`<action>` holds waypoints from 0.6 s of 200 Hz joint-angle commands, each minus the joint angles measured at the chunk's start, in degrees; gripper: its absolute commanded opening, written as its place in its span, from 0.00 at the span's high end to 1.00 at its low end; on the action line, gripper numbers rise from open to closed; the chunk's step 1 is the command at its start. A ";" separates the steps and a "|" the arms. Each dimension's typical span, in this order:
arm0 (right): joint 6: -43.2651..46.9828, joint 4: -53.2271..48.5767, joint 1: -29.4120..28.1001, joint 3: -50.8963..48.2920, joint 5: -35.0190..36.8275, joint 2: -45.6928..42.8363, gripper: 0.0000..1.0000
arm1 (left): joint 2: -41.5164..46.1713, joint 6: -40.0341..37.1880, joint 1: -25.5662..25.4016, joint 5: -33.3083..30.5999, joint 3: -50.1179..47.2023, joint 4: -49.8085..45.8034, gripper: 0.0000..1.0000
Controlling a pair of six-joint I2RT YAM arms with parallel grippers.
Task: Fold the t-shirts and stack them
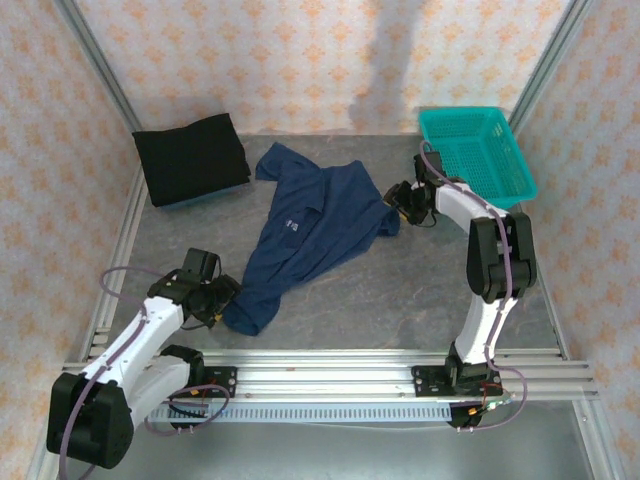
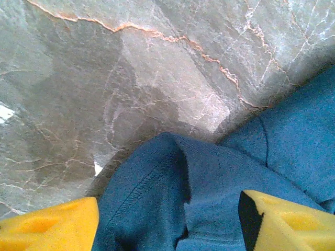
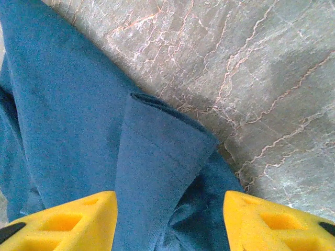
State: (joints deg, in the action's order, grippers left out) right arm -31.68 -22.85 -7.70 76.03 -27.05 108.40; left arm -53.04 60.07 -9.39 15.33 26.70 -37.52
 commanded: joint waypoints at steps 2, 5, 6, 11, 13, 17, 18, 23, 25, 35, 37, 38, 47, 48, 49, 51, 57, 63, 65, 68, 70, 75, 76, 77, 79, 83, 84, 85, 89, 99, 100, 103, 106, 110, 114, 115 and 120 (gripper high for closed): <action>0.03 0.87 0.89 1.74 0.90 0.67 0.45 | -1.41 2.51 -0.36 -2.40 -1.06 2.53 0.32; 0.02 0.87 1.00 1.68 0.94 0.78 0.45 | -1.71 2.55 -0.36 -2.70 -0.92 2.50 0.33; 0.03 0.87 1.01 1.67 0.94 0.82 0.45 | -1.85 2.53 -0.36 -2.77 -0.89 2.48 0.33; 0.08 0.86 1.18 1.70 0.80 0.95 0.46 | -2.25 2.51 -0.29 -3.09 -0.73 2.76 0.34; 0.07 0.92 1.19 1.72 0.84 0.96 0.46 | -2.42 2.57 -0.35 -3.20 -0.63 3.01 0.34; 0.05 0.94 1.35 1.79 0.84 1.06 0.46 | -2.77 2.66 -0.35 -3.24 -0.54 3.60 0.35; 0.04 0.95 1.36 1.82 0.81 1.13 0.46 | -2.82 2.71 -0.36 -3.27 -0.48 3.73 0.35; 0.13 0.93 1.46 1.93 0.76 1.26 0.47 | -3.30 2.97 -0.32 -3.40 -0.26 4.48 0.36; 0.13 0.89 1.46 2.04 0.72 1.35 0.46 | -3.52 3.08 -0.36 -3.32 -0.25 4.82 0.37; 0.20 0.88 1.55 2.41 0.56 1.93 0.47 | -5.05 3.46 -0.33 -3.13 0.30 6.36 0.37; 0.26 0.81 1.55 2.44 0.52 2.04 0.47 | -5.47 3.47 -0.31 -3.05 0.46 6.81 0.37; 0.24 0.80 1.55 2.45 0.51 2.02 0.47 | -5.66 3.47 -0.30 -3.04 0.51 6.96 0.37; 0.03 1.04 1.55 2.57 0.46 2.35 0.47 | -7.83 3.03 -0.33 -2.73 1.38 7.93 0.41; -0.05 1.13 1.55 2.56 0.44 2.39 0.48 | -8.11 2.98 -0.31 -2.70 1.49 7.96 0.41; -0.09 1.27 1.55 2.55 0.38 2.41 0.47 | -8.43 2.92 -0.29 -2.73 1.55 8.06 0.42; -0.17 1.44 1.55 2.50 0.32 2.56 0.48 | -8.98 2.70 -0.33 -2.71 1.76 8.25 0.43; -0.50 1.77 1.55 2.58 0.31 2.86 0.48 | -10.53 2.21 -0.29 -2.81 2.39 8.39 0.45; -0.82 2.03 1.55 2.68 0.18 3.16 0.48 | -11.91 1.58 -0.30 -3.04 2.90 8.34 0.46; -0.97 2.18 1.55 2.71 0.18 3.34 0.48 | -12.13 1.42 -0.35 -3.14 3.09 8.25 0.47; -1.10 2.32 1.55 2.79 0.21 3.55 0.48 | -12.73 1.18 -0.25 -3.31 3.37 8.26 0.48; -1.25 2.47 1.55 2.85 0.15 3.63 0.48 | -13.09 1.01 -0.29 -3.41 3.49 8.27 0.48; -1.53 2.78 1.55 3.02 0.07 4.03 0.49 | -13.75 0.70 -0.28 -3.40 3.70 8.52 0.50; -1.58 2.84 1.55 3.09 -0.02 4.11 0.49 | -13.84 0.68 -0.33 -3.39 3.75 8.60 0.50; -1.69 2.91 1.60 3.17 -0.06 4.15 0.49 | -13.98 0.67 -0.30 -3.39 3.78 8.69 0.51; -1.75 3.08 1.56 3.21 -0.10 4.35 0.49 | -14.19 0.62 -0.33 -3.34 3.79 8.82 0.51; -2.03 3.32 1.55 3.49 -0.25 4.72 0.50 | -14.54 0.57 -0.27 -3.25 3.88 9.13 0.52; -2.09 3.38 1.51 3.50 -0.31 4.80 0.50 | -14.63 0.57 -0.27 -3.23 3.88 9.17 0.53; -2.13 3.45 1.53 3.55 -0.34 4.89 0.50 | -14.77 0.53 -0.32 -3.22 3.89 9.24 0.53; -2.46 3.68 1.55 3.87 -0.58 5.31 0.51 | -15.16 0.44 -0.37 -3.13 3.95 9.38 0.55; -3.10 4.00 1.55 4.64 -0.77 6.34 0.52 | -15.95 -0.02 -0.35 -3.64 4.23 9.15 0.59; -3.20 4.02 1.55 4.69 -0.75 6.41 0.52 | -16.00 -0.12 -0.36 -3.68 4.28 9.14 0.60; -3.43 4.15 1.53 4.88 -0.74 6.67 0.52 | -16.26 -0.33 -0.32 -3.85 4.39 8.99 0.61; -3.67 4.35 1.55 5.15 -0.61 6.87 0.52 | -16.45 -0.46 -0.31 -4.03 4.49 8.91 0.63; -3.93 4.62 1.55 5.38 -0.56 7.22 0.53 | -16.69 -0.72 -0.28 -4.16 4.63 8.86 0.65; -4.22 4.92 1.60 5.75 -0.48 7.57 0.54 | -16.94 -1.01 -0.35 -4.32 4.74 8.82 0.67; -4.24 5.01 1.57 5.82 -0.47 7.68 0.54 | -17.02 -1.10 -0.36 -4.33 4.80 8.84 0.68; -4.63 5.33 1.55 6.15 -0.40 8.06 0.56 | -17.37 -1.55 -0.36 -4.35 5.04 8.78 0.72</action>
State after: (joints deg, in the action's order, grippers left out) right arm -34.04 -20.03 -6.33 79.46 -27.51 114.50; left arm -69.06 60.47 -9.39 14.00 30.04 -28.99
